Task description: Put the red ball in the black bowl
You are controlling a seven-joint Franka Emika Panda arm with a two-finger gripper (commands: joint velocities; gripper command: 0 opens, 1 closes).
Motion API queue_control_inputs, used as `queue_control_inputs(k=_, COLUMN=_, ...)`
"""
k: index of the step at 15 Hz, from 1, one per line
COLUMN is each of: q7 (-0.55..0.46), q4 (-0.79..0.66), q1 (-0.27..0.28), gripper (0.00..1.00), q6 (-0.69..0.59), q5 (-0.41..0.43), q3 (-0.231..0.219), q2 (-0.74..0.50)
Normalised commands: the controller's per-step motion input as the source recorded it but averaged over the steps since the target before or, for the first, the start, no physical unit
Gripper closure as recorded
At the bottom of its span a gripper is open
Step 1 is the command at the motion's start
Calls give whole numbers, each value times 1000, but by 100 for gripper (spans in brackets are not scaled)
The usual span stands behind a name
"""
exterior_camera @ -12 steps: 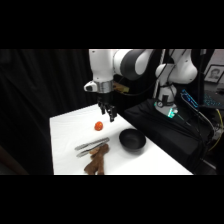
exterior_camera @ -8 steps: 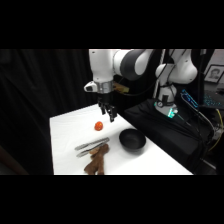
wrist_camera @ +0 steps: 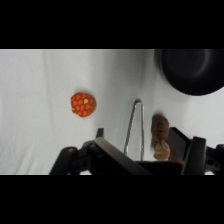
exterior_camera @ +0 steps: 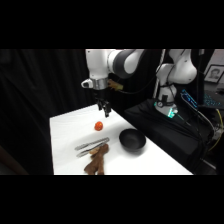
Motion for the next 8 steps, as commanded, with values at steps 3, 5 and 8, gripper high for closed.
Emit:
queue_control_inputs(k=3, q7=-284, q4=63, q1=-139, gripper=0, q6=157, q5=166, q3=-87, q2=26)
queue_control_inputs(k=5, q7=-302, q4=102, q1=-135, gripper=0, q6=186, q5=208, q3=-77, q2=94)
queue_control_inputs(k=8, q7=-261, q4=143, q1=-116, gripper=0, q6=174, q5=185, q3=-58, q2=155)
